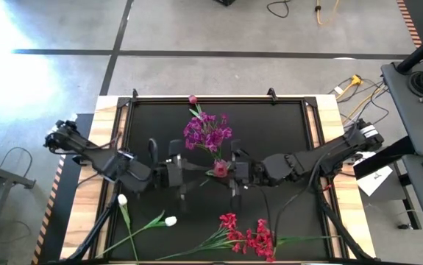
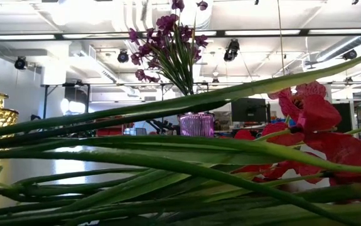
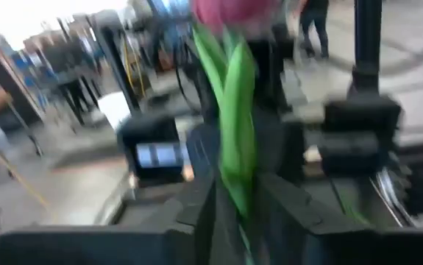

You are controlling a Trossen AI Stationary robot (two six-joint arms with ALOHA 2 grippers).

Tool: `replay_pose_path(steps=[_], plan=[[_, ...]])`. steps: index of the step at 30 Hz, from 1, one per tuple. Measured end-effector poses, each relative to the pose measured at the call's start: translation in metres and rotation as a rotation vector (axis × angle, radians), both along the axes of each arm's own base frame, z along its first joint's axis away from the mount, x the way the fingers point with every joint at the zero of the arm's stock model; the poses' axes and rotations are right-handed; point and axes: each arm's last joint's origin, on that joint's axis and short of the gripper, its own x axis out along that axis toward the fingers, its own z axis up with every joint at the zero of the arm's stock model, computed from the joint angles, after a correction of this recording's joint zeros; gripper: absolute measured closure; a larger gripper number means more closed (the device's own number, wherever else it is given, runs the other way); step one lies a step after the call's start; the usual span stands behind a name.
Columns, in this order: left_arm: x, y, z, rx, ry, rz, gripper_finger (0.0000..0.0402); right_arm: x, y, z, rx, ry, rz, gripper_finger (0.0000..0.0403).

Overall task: Sort flowers into vase by color
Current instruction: Put the left red tulip into the violet flower vase

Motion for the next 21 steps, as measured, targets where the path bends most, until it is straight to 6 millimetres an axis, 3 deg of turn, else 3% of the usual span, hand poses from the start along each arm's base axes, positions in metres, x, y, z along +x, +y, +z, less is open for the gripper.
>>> replay_pose_path(steps=[4,9,15,21], plan=[[-0.018,0.004,-0.007,-0.042,0.201,0.015,0.0271,-0.010,-0.005,-0.001,-0.031,0.093,-0.045,0.0390],[-0.027,0.005,-0.036,-0.129,0.354,0.081,0.0245,-0.017,-0.009,-0.032,0.030,0.245,-0.107,0.0390],[-0.030,0.005,-0.107,-0.262,0.486,0.213,0.0246,-0.020,-0.015,-0.066,0.014,0.236,-0.273,0.0390],[-0.044,0.012,-0.178,-0.483,0.588,0.382,0.0247,-0.023,-0.021,-0.076,-0.058,0.106,-0.458,0.0390]])
